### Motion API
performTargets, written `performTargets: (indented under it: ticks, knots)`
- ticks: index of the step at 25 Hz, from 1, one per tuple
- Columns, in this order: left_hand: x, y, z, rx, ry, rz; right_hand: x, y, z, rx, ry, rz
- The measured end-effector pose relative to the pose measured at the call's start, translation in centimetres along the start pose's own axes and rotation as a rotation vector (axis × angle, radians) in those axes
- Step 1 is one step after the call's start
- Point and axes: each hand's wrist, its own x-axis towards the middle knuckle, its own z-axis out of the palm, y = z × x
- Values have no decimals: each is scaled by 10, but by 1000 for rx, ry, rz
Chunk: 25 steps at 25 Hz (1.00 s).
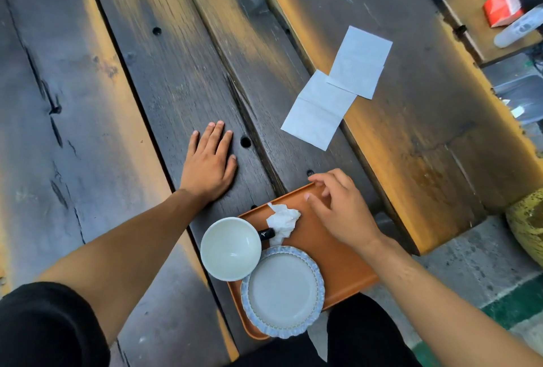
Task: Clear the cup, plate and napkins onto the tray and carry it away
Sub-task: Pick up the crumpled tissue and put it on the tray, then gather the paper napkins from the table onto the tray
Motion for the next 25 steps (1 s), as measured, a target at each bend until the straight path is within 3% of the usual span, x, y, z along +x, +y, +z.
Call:
performTargets:
  ticks: [7, 14, 25]
  knots:
    - [44, 39, 0, -26, 44, 14, 65, 36, -49, -23, 208, 62]
    - [65, 63, 15, 4, 12, -56, 142, 53, -62, -225, 169, -73]
    - [64, 58, 16, -36, 91, -39, 172, 53, -46, -241, 222, -167]
